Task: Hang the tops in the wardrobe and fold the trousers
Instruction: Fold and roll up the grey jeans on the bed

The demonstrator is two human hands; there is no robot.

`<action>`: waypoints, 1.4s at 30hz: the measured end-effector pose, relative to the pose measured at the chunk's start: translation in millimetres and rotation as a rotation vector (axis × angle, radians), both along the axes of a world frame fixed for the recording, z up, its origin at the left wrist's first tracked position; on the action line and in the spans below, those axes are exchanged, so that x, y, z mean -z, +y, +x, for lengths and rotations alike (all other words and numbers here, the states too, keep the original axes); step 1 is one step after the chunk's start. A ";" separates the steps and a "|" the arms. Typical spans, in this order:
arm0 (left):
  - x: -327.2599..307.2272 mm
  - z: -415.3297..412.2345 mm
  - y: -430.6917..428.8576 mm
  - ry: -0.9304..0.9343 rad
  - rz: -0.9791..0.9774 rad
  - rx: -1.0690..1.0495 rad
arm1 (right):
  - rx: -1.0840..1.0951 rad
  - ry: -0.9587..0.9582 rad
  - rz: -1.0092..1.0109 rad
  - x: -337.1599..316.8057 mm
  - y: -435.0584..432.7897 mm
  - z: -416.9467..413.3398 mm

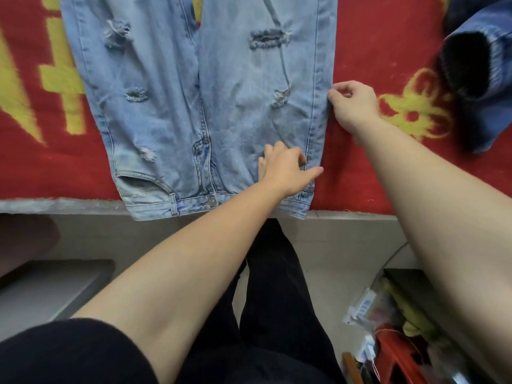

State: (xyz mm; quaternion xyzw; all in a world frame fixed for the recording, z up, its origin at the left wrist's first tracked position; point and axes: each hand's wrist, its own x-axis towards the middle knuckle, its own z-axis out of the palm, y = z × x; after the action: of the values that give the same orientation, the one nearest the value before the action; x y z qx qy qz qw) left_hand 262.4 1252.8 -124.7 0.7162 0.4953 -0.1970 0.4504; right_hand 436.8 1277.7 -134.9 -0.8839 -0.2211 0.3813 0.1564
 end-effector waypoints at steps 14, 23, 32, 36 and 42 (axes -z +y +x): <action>-28.6 -45.8 45.1 -0.158 -0.404 -0.313 | 0.122 0.373 0.294 -33.6 57.6 -27.2; -53.0 -213.7 100.9 -0.200 -0.586 -0.794 | -0.128 0.416 0.391 -50.0 145.6 -181.5; -18.0 -330.1 113.2 -0.108 -0.433 -0.914 | -0.404 0.326 0.315 -15.1 184.9 -326.8; 0.9 -344.1 115.6 -0.114 -0.387 -0.809 | -0.434 0.261 0.149 13.0 189.0 -341.4; 12.0 -356.2 114.2 -0.035 -0.329 -0.790 | -0.274 0.387 0.143 32.4 190.0 -346.9</action>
State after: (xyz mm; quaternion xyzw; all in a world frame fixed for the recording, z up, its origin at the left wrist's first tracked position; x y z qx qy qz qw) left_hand -93.7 1367.0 -136.7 0.3935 0.6856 -0.0735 0.6080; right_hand 89.8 1467.8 -167.4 -0.7427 -0.3313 0.5448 0.2045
